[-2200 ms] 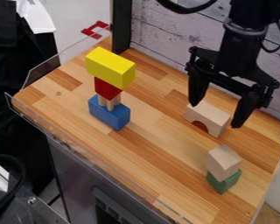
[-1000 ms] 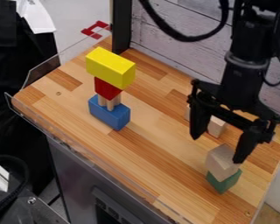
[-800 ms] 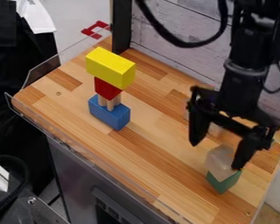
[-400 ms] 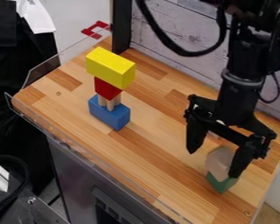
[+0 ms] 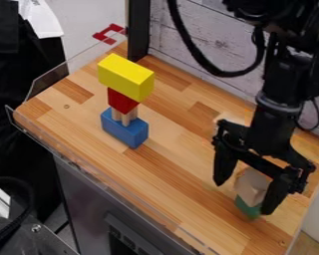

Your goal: Place the white block on top of the yellow block

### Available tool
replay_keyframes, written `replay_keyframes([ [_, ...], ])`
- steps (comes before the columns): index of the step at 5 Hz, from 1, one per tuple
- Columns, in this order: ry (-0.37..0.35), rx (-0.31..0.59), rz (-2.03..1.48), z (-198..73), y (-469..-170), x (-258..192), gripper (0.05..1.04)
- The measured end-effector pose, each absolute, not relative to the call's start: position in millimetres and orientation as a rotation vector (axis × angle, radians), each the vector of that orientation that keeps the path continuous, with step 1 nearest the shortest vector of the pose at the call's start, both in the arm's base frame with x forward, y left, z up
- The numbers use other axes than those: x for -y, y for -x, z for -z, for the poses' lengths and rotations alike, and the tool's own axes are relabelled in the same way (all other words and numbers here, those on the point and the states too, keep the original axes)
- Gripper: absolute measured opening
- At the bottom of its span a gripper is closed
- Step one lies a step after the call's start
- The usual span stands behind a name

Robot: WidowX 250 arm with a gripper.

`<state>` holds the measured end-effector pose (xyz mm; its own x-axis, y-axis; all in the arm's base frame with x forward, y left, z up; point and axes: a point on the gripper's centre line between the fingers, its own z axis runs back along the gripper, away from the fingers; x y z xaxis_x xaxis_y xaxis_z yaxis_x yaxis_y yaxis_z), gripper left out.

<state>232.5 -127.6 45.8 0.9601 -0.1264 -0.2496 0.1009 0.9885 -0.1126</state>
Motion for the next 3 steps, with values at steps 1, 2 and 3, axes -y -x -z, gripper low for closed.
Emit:
replay_keyframes([
  [1, 0.105, -0.262, 0.112, -42.3, -234.8, 132.1, 0.701],
  [2, 0.114, -0.252, 0.114, -42.0, -236.1, 134.1, 0.584],
  [3, 0.094, -0.229, 0.106, -51.7, -242.0, 126.3, 0.584],
])
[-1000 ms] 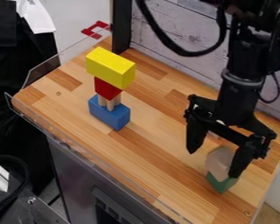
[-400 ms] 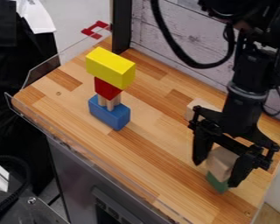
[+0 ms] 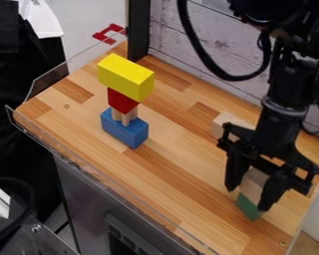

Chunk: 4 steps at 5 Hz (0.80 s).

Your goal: Place the white block on top of the yellow block

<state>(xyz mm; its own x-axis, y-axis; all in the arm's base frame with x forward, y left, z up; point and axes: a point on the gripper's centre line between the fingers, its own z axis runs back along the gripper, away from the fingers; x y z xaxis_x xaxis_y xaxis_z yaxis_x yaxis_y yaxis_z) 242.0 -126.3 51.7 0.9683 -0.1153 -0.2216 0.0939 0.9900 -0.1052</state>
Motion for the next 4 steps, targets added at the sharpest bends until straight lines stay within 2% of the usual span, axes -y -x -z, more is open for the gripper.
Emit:
replay_keyframes([
  [2, 0.065, -0.045, -0.011, -128, -277, 84, 0.584],
  [3, 0.047, -0.004, -0.061, -159, -285, 60, 0.584],
  [4, 0.035, 0.017, -0.118, -174, -281, 36, 0.584],
])
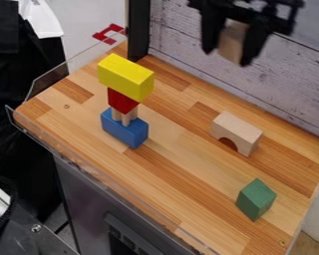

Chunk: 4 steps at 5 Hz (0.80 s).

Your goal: Place the white block on top of the yellow block

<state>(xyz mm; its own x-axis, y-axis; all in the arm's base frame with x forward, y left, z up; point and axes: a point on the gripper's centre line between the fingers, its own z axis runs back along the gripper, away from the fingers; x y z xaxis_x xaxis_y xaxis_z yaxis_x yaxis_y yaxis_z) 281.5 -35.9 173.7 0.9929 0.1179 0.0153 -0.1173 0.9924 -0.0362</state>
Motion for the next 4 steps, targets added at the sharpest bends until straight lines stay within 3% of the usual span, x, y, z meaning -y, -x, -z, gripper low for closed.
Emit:
replay_keyframes([
  [2, 0.021, 0.03, -0.257, -198, -262, -19, 0.584],
  [4, 0.038, 0.004, -0.316, -198, -253, -43, 0.584],
])
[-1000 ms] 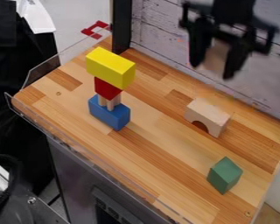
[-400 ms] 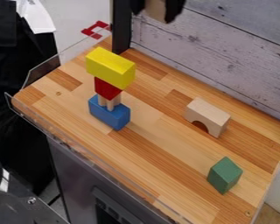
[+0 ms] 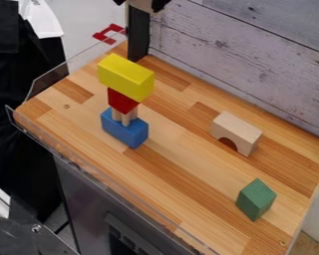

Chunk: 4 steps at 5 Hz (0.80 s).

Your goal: Place the white block on top of the yellow block

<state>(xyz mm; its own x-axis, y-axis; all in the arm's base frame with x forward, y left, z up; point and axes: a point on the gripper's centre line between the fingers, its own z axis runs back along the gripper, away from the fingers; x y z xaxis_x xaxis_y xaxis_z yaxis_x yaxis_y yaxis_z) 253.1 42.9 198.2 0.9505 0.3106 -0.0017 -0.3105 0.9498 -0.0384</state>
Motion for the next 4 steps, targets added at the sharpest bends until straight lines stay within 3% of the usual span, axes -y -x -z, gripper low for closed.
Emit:
replay_keyframes([
  [4, 0.077, -0.168, -0.333, -152, -243, -53, 0.584],
])
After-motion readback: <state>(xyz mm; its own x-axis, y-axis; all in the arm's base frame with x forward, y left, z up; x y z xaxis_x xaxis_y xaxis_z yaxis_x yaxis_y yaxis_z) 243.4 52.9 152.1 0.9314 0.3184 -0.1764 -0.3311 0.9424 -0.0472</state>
